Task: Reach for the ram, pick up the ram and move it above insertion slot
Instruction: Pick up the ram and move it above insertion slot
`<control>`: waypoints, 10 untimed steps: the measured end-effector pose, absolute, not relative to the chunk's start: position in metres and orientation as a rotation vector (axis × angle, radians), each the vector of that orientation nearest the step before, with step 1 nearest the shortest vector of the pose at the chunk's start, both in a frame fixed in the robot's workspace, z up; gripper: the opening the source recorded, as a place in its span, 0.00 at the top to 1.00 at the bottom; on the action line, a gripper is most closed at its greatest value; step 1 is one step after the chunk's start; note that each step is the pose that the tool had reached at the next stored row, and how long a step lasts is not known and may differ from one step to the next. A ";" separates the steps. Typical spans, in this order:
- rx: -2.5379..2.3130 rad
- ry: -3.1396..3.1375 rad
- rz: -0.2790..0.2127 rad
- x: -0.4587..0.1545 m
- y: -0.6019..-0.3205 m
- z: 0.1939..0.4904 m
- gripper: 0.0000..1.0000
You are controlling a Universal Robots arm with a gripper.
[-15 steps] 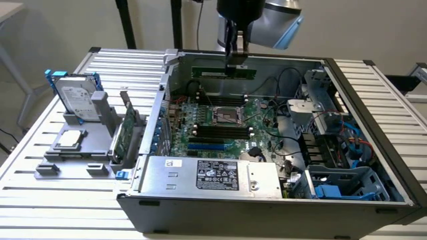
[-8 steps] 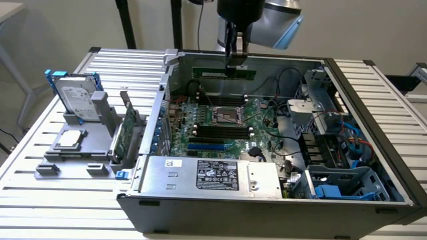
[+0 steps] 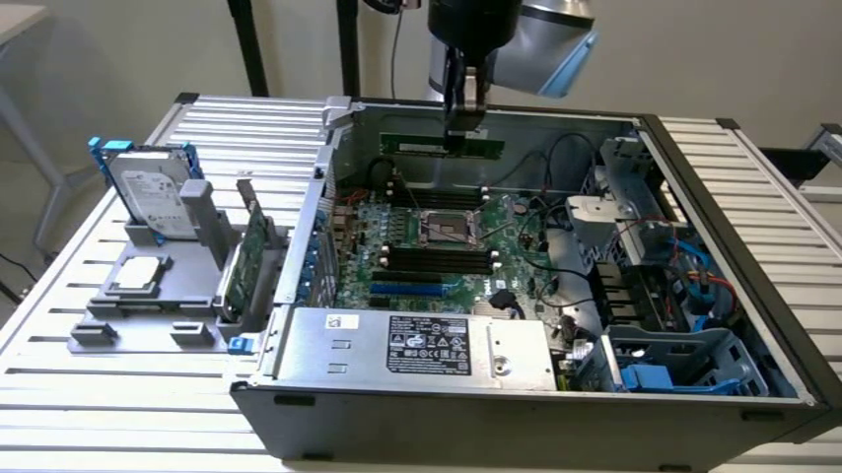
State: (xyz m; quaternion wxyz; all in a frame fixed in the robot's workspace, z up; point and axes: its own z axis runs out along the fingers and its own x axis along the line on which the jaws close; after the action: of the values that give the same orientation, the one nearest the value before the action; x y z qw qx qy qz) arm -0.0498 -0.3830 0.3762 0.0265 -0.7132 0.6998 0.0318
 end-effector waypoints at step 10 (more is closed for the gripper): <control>-2.191 2.170 0.092 -0.049 -0.373 0.372 0.87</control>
State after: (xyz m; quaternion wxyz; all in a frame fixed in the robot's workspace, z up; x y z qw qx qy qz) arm -0.0492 -0.3733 0.3718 0.0282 -0.7098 0.7032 0.0300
